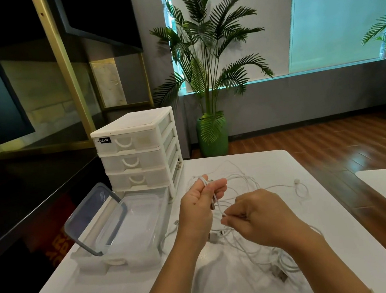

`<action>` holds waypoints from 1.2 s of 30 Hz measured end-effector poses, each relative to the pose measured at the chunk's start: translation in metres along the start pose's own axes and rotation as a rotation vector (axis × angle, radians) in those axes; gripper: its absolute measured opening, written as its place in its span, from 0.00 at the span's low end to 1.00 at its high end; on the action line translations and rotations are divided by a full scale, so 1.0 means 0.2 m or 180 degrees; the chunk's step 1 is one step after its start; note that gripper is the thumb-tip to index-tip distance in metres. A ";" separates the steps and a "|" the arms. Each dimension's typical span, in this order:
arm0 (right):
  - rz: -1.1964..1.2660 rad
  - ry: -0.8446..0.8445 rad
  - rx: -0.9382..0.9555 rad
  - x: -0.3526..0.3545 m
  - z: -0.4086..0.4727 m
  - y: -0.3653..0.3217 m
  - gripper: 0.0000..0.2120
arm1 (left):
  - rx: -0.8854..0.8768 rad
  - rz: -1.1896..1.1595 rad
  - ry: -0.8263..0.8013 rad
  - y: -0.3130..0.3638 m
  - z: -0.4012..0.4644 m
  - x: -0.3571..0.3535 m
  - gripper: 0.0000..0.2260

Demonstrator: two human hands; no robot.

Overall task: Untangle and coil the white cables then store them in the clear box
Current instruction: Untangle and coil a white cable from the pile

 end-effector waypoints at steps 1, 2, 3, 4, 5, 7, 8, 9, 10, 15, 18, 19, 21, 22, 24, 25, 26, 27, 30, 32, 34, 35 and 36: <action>-0.0035 -0.0060 -0.0004 -0.01 0.00 0.00 0.17 | 0.0003 -0.0071 0.0038 0.00 0.00 0.01 0.16; -0.0053 -0.0092 -0.0015 -0.01 0.00 0.00 0.17 | 0.0018 -0.0123 0.0072 -0.01 0.00 0.01 0.15; -0.0058 -0.0104 -0.0029 -0.01 0.00 0.00 0.17 | 0.0052 -0.0192 0.0092 -0.01 0.00 0.02 0.14; -0.0057 -0.0110 -0.0033 -0.01 0.00 0.00 0.17 | 0.0106 -0.0353 0.0104 -0.03 0.01 0.02 0.13; -0.0040 -0.0120 -0.0031 -0.02 0.00 0.00 0.16 | 0.0169 -0.0587 0.0100 -0.04 0.02 0.02 0.11; 0.0042 -0.0097 -0.0003 -0.01 0.00 -0.01 0.14 | 0.0217 -0.0801 0.0033 -0.05 0.03 0.02 0.09; 0.0072 -0.0052 0.0024 -0.01 0.00 -0.01 0.14 | 0.0192 -0.0735 -0.0026 -0.05 0.03 0.01 0.08; 0.0085 0.0000 0.0040 0.00 0.00 -0.02 0.14 | 0.0151 -0.0553 -0.0088 -0.04 0.03 0.00 0.08; 0.0104 0.0058 0.0046 0.01 -0.01 -0.01 0.14 | 0.0109 -0.0322 -0.0150 -0.04 0.02 0.00 0.09; 0.0187 0.0283 -0.0035 0.07 -0.03 0.03 0.11 | 0.0017 0.0332 -0.0312 -0.01 0.01 -0.02 0.11; 0.0337 0.0428 -0.0018 0.09 -0.03 0.02 0.09 | -0.0040 0.1043 -0.0598 -0.01 -0.02 -0.07 0.11; 0.0354 0.0428 -0.0022 0.09 -0.03 0.02 0.08 | -0.0035 0.1253 -0.0716 -0.01 -0.03 -0.09 0.11; 0.0373 0.0515 -0.0032 0.11 -0.03 0.03 0.06 | 0.0041 0.1319 -0.0877 -0.03 -0.05 -0.12 0.14; 0.0400 0.0642 -0.0036 0.13 -0.04 0.03 0.05 | 0.0078 0.1243 -0.0953 -0.03 -0.05 -0.12 0.15; 0.0403 0.1035 -0.0055 0.20 -0.05 0.05 0.03 | 0.0087 0.1097 -0.1121 -0.02 -0.06 -0.14 0.13; 0.0448 0.1261 -0.0090 0.24 -0.07 0.06 0.04 | 0.0112 0.1044 -0.1205 -0.02 -0.07 -0.15 0.12; 0.0547 0.1439 -0.0131 0.26 -0.08 0.08 0.06 | 0.0156 0.0946 -0.1276 -0.03 -0.08 -0.16 0.12; 0.0662 0.1558 -0.0168 0.28 -0.09 0.10 0.06 | 0.0221 0.0804 -0.1348 -0.03 -0.08 -0.17 0.13; 0.0938 0.1671 -0.0208 0.28 -0.09 0.13 0.03 | 0.0344 0.0357 -0.1524 -0.04 -0.10 -0.19 0.14; 0.0933 0.1670 -0.0215 0.26 -0.08 0.13 0.02 | 0.0383 0.0182 -0.1542 -0.03 -0.10 -0.19 0.15; 0.0880 0.1673 -0.0231 0.25 -0.08 0.13 0.01 | 0.0375 0.0160 -0.1543 -0.02 -0.10 -0.18 0.16; 0.0891 0.1668 -0.0252 0.25 -0.08 0.14 0.01 | 0.0353 0.0206 -0.1536 -0.02 -0.10 -0.18 0.17; 0.0932 0.1668 -0.0287 0.24 -0.08 0.15 0.01 | 0.0337 0.0261 -0.1533 -0.03 -0.10 -0.18 0.17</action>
Point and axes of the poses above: each hand's wrist, its own z-axis towards the middle knuckle, its own x-axis out of the back of the hand, y = z × x, the point moved 10 cm from there along z, towards the middle knuckle, and after that the axes turned 2 degrees about -y, right-handed, at the moved point
